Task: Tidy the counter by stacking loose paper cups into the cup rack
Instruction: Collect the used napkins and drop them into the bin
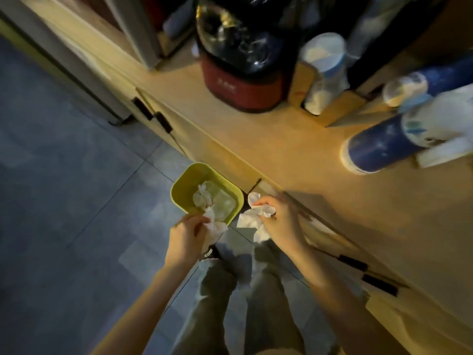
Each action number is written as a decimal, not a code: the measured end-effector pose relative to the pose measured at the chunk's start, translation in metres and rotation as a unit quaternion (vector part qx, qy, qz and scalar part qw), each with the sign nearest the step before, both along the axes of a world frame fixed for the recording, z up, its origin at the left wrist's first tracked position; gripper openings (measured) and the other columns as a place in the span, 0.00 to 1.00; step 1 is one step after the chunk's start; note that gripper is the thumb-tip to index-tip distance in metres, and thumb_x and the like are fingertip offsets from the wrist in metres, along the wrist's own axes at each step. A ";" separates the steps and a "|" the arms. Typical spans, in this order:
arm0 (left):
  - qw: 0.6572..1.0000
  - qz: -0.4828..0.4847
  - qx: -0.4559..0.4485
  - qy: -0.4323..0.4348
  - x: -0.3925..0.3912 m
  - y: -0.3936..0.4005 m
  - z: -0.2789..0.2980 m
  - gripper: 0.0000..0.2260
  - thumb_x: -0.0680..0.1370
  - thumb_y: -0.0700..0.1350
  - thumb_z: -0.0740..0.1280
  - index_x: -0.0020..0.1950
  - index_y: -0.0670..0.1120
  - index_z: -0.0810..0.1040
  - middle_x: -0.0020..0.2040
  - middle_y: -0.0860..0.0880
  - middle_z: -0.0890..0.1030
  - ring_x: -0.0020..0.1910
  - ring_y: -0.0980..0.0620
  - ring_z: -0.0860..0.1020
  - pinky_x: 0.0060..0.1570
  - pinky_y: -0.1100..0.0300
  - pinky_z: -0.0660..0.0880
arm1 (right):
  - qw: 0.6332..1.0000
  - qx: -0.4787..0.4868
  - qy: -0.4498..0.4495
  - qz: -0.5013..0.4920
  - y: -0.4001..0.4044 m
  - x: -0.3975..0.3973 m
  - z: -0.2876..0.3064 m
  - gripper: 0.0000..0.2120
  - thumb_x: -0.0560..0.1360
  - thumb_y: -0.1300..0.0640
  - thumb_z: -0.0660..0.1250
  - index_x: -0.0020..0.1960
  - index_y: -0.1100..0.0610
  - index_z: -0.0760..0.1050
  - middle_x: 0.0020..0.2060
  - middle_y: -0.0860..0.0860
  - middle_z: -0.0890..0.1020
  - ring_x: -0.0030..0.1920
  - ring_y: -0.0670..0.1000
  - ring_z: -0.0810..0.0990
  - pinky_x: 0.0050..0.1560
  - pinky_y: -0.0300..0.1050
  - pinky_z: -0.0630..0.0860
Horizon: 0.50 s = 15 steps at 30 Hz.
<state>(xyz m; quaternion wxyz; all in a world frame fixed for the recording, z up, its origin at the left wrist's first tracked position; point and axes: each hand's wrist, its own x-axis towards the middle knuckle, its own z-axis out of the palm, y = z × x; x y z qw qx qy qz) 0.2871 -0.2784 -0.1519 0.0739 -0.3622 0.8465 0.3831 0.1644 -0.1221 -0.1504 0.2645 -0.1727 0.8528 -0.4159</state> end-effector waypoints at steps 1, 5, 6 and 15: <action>1.000 0.009 0.011 -0.011 0.004 -0.008 -0.012 0.09 0.74 0.35 0.64 0.52 0.37 0.81 0.54 0.38 0.80 0.49 0.40 0.79 0.45 0.62 0.69 | 1.000 0.006 -0.013 -0.008 -0.009 0.004 -0.012 0.11 0.67 0.68 0.62 0.45 0.62 0.80 0.40 0.51 0.81 0.42 0.44 0.76 0.38 0.26 0.66; 0.997 0.037 0.042 -0.051 0.008 -0.028 -0.065 0.12 0.76 0.37 0.61 0.58 0.37 0.78 0.62 0.38 0.77 0.56 0.39 0.77 0.54 0.56 0.71 | 0.997 0.041 -0.067 -0.026 -0.041 0.014 -0.071 0.11 0.71 0.70 0.63 0.51 0.63 0.79 0.49 0.61 0.83 0.51 0.57 0.79 0.45 0.34 0.67; 0.996 0.038 0.045 -0.060 0.006 -0.032 -0.081 0.12 0.77 0.37 0.61 0.59 0.37 0.77 0.63 0.38 0.76 0.57 0.38 0.76 0.56 0.55 0.71 | 0.995 0.052 -0.082 -0.020 -0.048 0.013 -0.088 0.11 0.72 0.68 0.63 0.53 0.63 0.78 0.51 0.60 0.82 0.52 0.56 0.79 0.46 0.33 0.66; 0.987 0.000 0.101 -0.125 -0.023 -0.045 -0.257 0.17 0.79 0.41 0.56 0.68 0.43 0.69 0.71 0.42 0.67 0.65 0.42 0.70 0.62 0.56 0.69 | 0.981 0.145 -0.126 0.040 -0.106 -0.008 -0.269 0.20 0.73 0.66 0.61 0.65 0.62 0.69 0.62 0.60 0.70 0.62 0.57 0.71 0.54 0.31 0.62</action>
